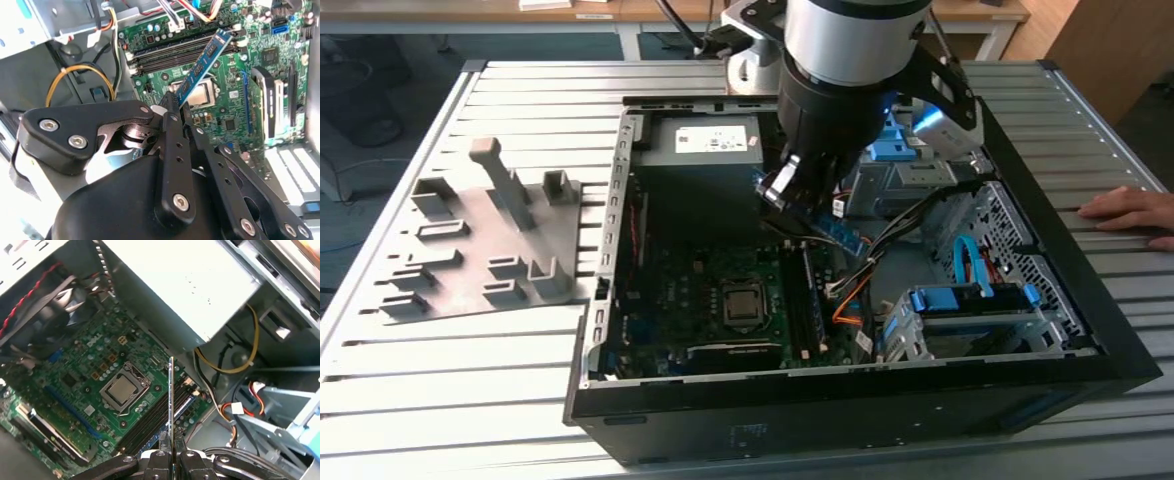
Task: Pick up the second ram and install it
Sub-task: 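Insert the second ram into the second slot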
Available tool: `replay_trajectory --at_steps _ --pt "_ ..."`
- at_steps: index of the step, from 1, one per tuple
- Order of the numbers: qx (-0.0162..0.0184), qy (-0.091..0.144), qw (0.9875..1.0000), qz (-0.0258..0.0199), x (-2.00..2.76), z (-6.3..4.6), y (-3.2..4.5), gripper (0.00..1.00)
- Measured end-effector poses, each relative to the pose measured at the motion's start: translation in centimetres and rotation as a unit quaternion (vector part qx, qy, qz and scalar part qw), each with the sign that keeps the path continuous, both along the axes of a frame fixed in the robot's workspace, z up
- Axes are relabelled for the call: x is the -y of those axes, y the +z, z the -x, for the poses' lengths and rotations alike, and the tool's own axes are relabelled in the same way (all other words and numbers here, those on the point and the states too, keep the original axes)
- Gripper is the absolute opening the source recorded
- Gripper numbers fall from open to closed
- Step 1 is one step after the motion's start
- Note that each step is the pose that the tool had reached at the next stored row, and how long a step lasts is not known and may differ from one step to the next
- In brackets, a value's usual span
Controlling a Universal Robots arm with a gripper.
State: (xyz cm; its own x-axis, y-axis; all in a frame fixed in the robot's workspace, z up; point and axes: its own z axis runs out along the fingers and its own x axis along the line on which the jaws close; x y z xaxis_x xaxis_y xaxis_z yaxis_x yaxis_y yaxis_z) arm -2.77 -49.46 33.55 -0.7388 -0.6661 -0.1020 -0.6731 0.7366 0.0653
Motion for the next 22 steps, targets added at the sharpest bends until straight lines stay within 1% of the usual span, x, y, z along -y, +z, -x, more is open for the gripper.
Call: replay_trajectory --at_steps 3,5,8,11,14,17,20,22 --pt "0.0000 -0.025 0.9997 0.0000 0.00 0.00 -0.06 0.14" --pt "0.0000 -0.042 0.9991 0.0000 0.00 0.00 -0.10 0.14" --pt "0.0000 -0.067 0.9978 0.0000 0.00 0.00 -0.17 0.14" --pt "0.0000 -0.091 0.9958 0.0000 0.00 0.00 -0.23 0.14" --pt "0.0000 -0.116 0.9932 0.0000 0.00 0.00 -0.29 0.14" --pt "0.0000 -0.140 0.9902 0.0000 0.00 0.00 -0.35 0.14" --pt "0.0000 -0.164 0.9864 0.0000 0.00 0.00 -0.42 0.14" --pt "0.0000 -0.181 0.9835 0.0000 0.00 0.00 -0.46 0.14"
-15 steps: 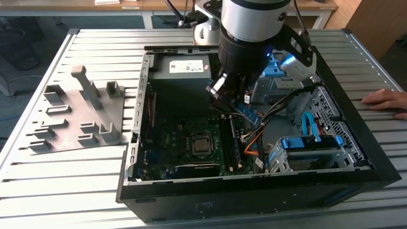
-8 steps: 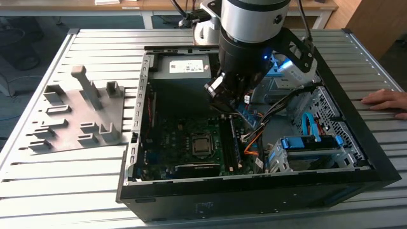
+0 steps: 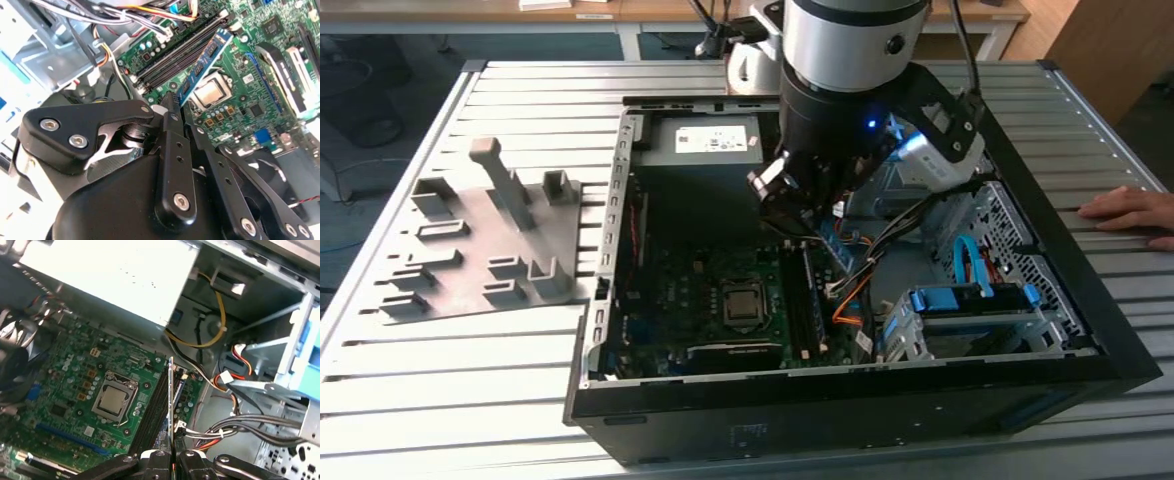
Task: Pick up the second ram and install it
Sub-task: 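Insert the second ram into the second slot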
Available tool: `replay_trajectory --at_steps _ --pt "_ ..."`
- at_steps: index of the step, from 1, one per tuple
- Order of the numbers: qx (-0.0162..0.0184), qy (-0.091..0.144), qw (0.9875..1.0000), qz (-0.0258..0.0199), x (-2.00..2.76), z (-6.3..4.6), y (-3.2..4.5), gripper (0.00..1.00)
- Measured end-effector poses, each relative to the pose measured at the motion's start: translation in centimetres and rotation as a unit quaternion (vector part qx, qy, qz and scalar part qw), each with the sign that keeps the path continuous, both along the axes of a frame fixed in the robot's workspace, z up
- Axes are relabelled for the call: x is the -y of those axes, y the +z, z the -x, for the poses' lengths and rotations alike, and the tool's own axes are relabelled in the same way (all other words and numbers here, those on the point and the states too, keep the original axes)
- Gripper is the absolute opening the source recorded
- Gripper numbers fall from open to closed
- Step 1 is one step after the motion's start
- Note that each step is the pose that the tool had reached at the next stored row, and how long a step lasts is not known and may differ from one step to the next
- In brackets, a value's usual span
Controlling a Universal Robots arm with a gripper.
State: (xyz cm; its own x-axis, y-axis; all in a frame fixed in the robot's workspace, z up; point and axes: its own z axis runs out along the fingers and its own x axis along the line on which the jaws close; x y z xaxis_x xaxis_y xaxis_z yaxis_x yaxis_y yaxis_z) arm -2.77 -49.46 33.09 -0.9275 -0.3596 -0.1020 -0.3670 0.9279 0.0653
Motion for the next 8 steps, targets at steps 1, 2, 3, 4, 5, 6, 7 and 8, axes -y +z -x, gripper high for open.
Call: replay_trajectory --at_steps 1,2,3,4,5,6,7,8 --pt "0.0000 -0.008 1.0000 0.0000 0.00 0.00 -0.02 0.14" --pt "0.0000 -0.016 0.9999 0.0000 0.00 0.00 -0.04 0.14" --pt "0.0000 -0.024 0.9997 0.0000 0.00 0.00 -0.06 0.14" --pt "0.0000 -0.032 0.9995 0.0000 0.00 0.00 -0.09 0.14" --pt "0.0000 -0.040 0.9992 0.0000 0.00 0.00 -0.11 0.14" --pt "0.0000 -0.047 0.9989 0.0000 0.00 0.00 -0.13 0.14" --pt "0.0000 -0.055 0.9985 0.0000 0.00 0.00 -0.15 0.14" --pt "0.0000 -0.063 0.9980 0.0000 0.00 0.00 -0.17 0.14"
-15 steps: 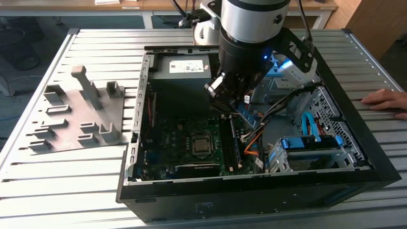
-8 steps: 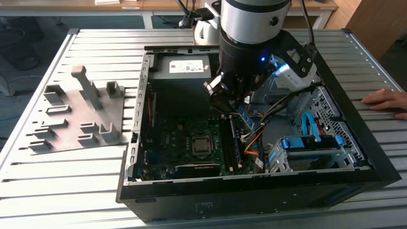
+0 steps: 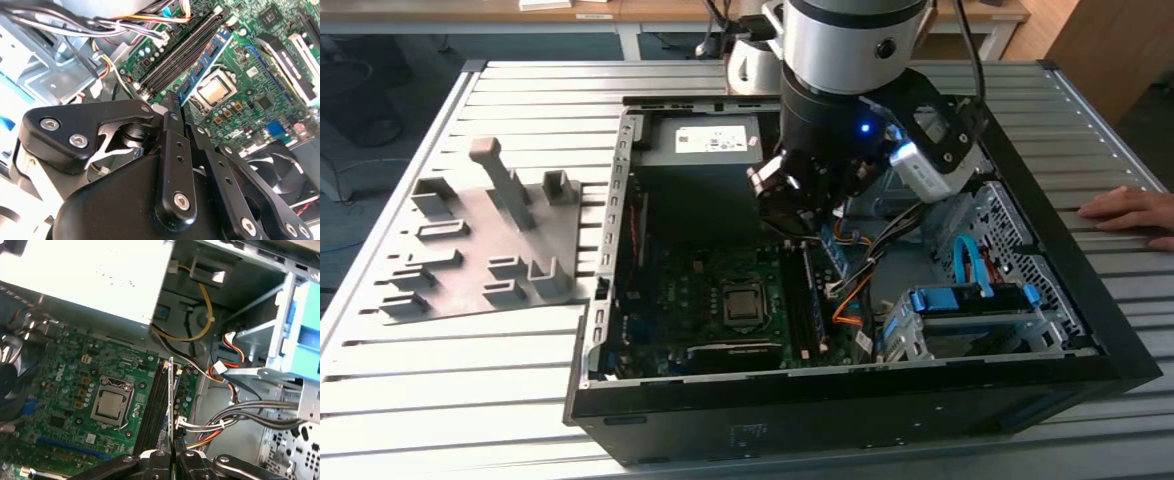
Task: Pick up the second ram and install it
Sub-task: 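Insert the second ram into the second slot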
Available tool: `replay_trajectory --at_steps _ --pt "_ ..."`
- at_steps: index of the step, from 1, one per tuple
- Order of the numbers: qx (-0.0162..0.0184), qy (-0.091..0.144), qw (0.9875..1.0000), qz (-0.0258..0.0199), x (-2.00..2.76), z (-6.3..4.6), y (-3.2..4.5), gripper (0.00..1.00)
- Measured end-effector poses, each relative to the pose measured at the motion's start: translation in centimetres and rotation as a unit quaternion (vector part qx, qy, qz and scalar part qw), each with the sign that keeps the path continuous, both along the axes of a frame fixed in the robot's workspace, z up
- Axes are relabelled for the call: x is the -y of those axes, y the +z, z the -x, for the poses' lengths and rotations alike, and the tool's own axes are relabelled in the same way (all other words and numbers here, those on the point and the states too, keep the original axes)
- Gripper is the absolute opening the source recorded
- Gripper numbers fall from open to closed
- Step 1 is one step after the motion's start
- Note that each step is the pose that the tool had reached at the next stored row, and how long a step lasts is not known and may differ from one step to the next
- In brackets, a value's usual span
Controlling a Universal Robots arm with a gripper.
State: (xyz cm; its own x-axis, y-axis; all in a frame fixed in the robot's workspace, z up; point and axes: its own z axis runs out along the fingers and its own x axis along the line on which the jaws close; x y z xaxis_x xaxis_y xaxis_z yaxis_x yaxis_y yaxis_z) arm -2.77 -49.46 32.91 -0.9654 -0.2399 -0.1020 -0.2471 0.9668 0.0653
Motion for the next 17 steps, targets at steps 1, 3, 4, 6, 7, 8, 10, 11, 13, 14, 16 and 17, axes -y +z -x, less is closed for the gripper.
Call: replay_trajectory --at_steps 1,3,4,6,7,8,10,11,13,14,16,17 --pt "0.0000 -0.008 1.0000 0.0000 0.00 0.00 -0.02 0.14" --pt "0.0000 -0.023 0.9997 0.0000 0.00 0.00 -0.06 0.14" --pt "0.0000 -0.031 0.9995 0.0000 0.00 0.00 -0.08 0.14" --pt "0.0000 -0.046 0.9990 0.0000 0.00 0.00 -0.12 0.14" --pt "0.0000 -0.053 0.9986 -0.0001 0.00 0.00 -0.14 0.14" --pt "0.0000 -0.060 0.9982 0.0000 0.00 0.00 -0.16 0.14" --pt "0.0000 -0.076 0.9971 0.0000 0.00 0.00 -0.20 0.14" --pt "0.0000 -0.084 0.9965 0.0000 0.00 0.00 -0.23 0.14" --pt "0.0000 -0.101 0.9948 0.0000 0.00 0.00 -0.27 0.14" --pt "0.0000 -0.110 0.9939 0.0000 0.00 0.00 -0.29 0.14" --pt "0.0000 -0.128 0.9917 0.0000 0.00 0.00 -0.34 0.14" --pt "0.0000 -0.136 0.9906 0.0000 0.00 0.00 -0.35 0.14"
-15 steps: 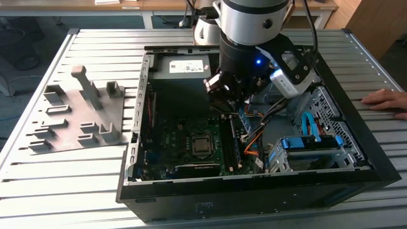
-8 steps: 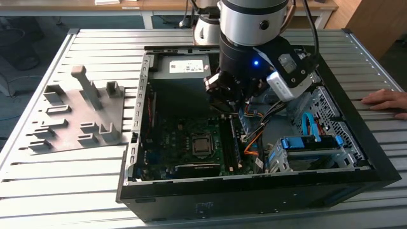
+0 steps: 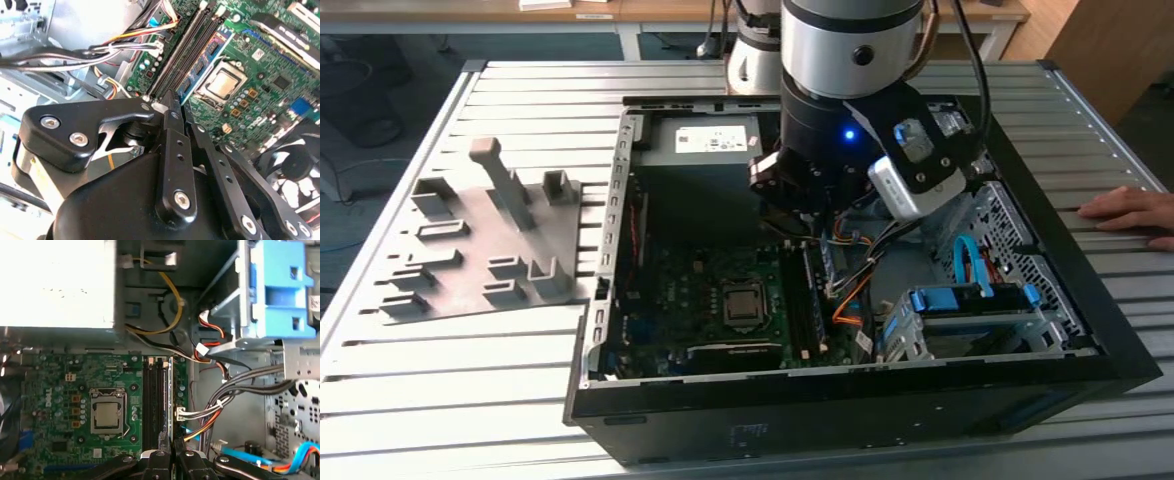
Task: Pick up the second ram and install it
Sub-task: 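Insert the second ram into the second slot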
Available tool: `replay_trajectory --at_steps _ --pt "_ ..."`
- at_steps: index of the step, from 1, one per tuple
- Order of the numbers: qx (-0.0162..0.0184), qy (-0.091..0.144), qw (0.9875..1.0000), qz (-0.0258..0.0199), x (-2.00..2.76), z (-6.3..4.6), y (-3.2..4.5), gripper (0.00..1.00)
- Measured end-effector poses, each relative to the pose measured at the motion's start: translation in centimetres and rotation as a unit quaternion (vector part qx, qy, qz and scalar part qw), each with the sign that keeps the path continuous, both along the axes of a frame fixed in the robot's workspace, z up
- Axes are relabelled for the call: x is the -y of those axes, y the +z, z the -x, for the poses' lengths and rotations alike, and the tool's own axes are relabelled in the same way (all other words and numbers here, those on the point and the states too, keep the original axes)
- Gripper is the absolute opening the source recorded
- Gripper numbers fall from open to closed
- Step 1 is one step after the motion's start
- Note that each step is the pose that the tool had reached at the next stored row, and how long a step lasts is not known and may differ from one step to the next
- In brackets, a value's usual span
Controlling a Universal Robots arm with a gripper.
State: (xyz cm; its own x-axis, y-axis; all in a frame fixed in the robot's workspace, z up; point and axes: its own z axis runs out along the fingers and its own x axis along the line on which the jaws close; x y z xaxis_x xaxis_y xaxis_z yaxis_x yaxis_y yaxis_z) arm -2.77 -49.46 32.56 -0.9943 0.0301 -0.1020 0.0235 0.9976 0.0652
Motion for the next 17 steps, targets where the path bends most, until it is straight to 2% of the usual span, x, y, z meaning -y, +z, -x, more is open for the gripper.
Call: replay_trajectory --at_steps 6,7,8,11,12,17 --pt "-0.0002 -0.002 1.0000 -0.0002 0.00 0.02 -0.01 0.14" --pt "-0.0026 -0.002 1.0000 -0.0003 -0.01 0.01 -0.04 0.14" --pt "-0.0101 -0.001 0.9999 -0.0003 -0.01 0.02 -0.06 0.14" --pt "-0.0364 0.000 0.9993 -0.0001 0.00 -0.03 -0.11 0.14" --pt "-0.0384 0.001 0.9993 -0.0001 0.00 -0.04 -0.11 0.14" --pt "-0.0385 0.002 0.9993 0.0003 0.02 -0.04 -0.12 0.14"
